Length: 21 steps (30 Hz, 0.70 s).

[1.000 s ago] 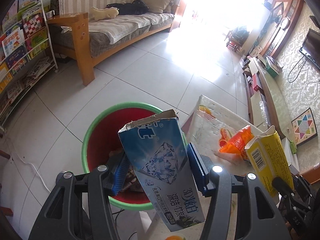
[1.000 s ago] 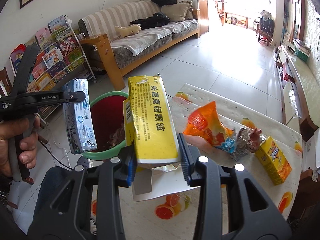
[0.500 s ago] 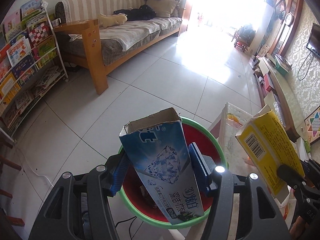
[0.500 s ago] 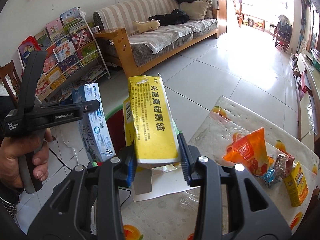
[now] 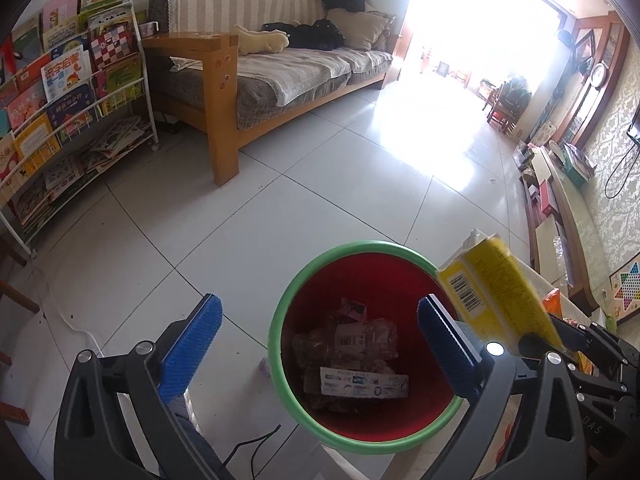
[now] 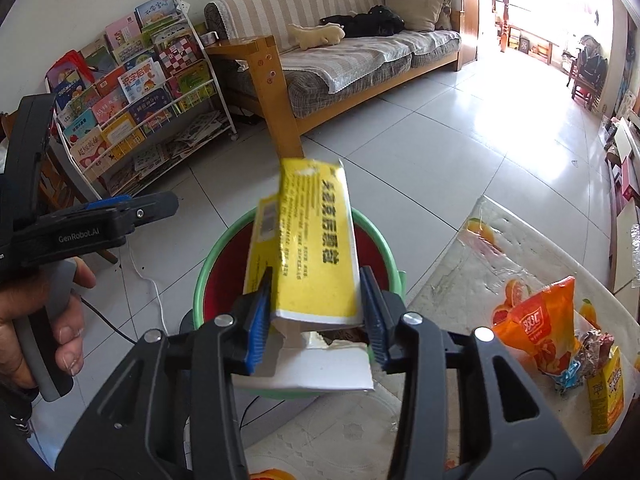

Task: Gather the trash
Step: 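Open the left gripper over the red bin while the right releases the yellow box into it, then move both grippers back over the table toward the orange bag and yellow tea carton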

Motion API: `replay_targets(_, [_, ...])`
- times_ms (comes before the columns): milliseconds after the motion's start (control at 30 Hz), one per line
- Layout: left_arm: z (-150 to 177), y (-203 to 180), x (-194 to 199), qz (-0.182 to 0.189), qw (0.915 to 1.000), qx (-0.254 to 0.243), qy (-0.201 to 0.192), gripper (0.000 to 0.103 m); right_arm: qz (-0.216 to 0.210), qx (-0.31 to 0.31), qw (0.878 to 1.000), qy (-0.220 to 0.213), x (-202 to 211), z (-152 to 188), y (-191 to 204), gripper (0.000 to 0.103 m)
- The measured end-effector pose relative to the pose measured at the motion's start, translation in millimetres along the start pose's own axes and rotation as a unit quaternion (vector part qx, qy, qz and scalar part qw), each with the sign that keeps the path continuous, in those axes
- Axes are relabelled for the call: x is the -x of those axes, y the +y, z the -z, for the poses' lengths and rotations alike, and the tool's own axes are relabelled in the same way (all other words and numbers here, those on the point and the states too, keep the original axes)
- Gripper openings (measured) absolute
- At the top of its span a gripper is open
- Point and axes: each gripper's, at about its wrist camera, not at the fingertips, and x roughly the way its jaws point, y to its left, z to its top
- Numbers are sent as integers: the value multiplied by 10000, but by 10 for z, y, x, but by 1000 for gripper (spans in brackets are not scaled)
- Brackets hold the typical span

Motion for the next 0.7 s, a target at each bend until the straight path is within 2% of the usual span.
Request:
replay_targets(33, [-7,14,8,-11,10000,27,-21,95,4,-1,10000,-78,29,-1,18,64])
replay_targets(67, [-14,34,11,-19,10000,51,-33,95,14,-9,9999,-165,63,-4,26,79])
replay_targets(333, [15,-136,14,165,9999,-15,16,95,128,-100,9991,-397,306,11,-101,89])
replay_targets(467, [56,-347,59,333,9993,-161,34,95,273,-272,9984,-420,457,75,-261,95])
replay_targets(700, [173,-826,212,712,9961,-522,80,95,600,-483,9955,-558,835,296,-528,98])
